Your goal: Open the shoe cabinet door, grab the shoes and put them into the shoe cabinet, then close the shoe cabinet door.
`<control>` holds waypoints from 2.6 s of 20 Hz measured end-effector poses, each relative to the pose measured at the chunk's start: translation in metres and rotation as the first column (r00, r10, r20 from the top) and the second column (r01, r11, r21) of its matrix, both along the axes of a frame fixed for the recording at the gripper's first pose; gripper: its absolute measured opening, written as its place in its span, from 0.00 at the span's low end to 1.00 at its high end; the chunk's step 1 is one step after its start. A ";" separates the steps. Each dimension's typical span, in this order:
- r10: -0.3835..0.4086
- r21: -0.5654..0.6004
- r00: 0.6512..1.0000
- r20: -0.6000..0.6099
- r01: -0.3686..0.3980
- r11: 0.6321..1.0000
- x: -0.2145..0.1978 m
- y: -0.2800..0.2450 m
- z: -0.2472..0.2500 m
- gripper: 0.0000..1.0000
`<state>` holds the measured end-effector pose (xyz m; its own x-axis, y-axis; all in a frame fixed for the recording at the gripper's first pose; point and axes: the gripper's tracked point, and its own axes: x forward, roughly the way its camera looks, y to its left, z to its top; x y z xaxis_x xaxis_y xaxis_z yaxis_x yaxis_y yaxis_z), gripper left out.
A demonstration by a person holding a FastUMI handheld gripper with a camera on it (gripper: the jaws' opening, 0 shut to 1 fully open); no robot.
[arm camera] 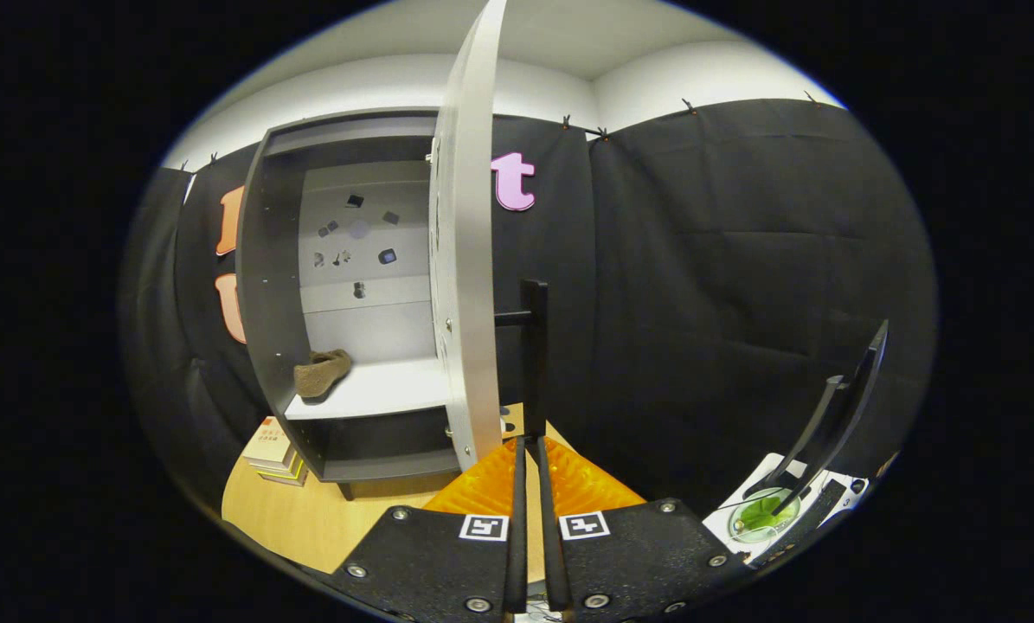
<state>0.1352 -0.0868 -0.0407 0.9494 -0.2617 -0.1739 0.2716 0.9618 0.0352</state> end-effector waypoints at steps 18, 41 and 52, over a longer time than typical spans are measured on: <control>0.165 -0.004 0.982 -0.095 -0.166 0.986 -0.007 0.017 -0.016 0.09; 0.455 0.193 0.735 -0.503 -0.418 0.888 -0.007 0.125 -0.187 0.22; 0.496 0.299 0.624 -0.603 -0.400 0.867 0.012 0.140 -0.253 0.22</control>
